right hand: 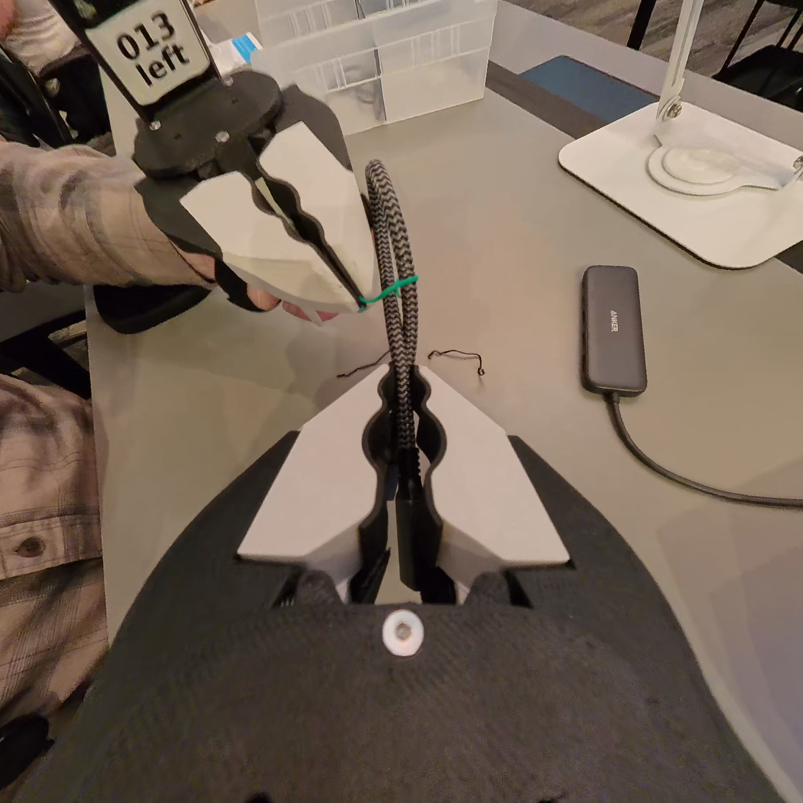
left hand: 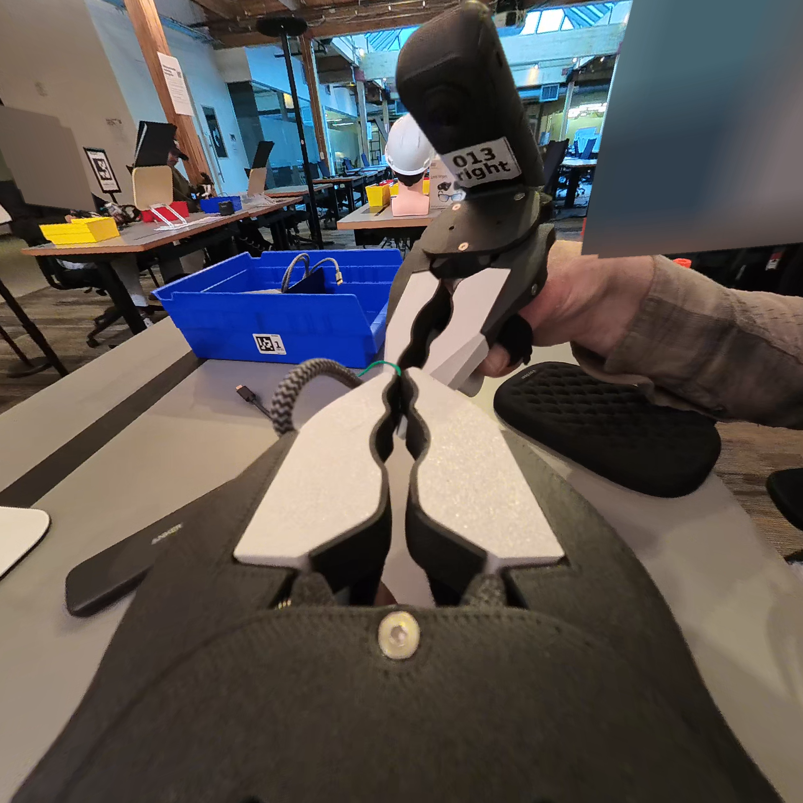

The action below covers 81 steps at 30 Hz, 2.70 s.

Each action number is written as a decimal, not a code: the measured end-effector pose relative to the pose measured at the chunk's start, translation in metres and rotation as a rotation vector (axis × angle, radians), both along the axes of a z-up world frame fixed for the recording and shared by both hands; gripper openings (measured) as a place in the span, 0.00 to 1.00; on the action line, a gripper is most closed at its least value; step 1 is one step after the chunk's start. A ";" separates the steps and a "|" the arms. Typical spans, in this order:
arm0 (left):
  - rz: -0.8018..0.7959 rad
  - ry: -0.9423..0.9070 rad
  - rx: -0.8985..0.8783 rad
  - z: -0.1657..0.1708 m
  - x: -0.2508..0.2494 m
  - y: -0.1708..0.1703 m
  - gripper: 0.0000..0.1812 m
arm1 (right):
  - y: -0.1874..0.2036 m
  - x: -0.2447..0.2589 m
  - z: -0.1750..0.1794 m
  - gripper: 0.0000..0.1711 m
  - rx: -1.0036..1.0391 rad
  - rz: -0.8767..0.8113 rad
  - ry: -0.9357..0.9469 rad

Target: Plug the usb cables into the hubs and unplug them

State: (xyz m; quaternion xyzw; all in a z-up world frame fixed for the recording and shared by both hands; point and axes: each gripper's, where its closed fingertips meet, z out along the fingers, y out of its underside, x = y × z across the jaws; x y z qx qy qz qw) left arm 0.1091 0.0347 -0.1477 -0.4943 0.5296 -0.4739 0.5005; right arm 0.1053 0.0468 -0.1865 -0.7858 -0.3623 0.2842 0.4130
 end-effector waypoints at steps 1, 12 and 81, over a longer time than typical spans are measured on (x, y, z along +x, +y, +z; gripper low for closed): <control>0.000 0.002 -0.001 -0.001 0.001 -0.001 0.00 | 0.000 -0.001 0.001 0.02 0.001 0.001 0.011; 0.042 -0.038 -0.043 -0.001 0.003 0.003 0.00 | 0.004 -0.003 0.007 0.02 0.003 -0.010 0.076; -0.111 -0.047 -0.144 -0.006 0.015 -0.019 0.00 | -0.023 0.013 0.032 0.02 0.021 0.184 0.067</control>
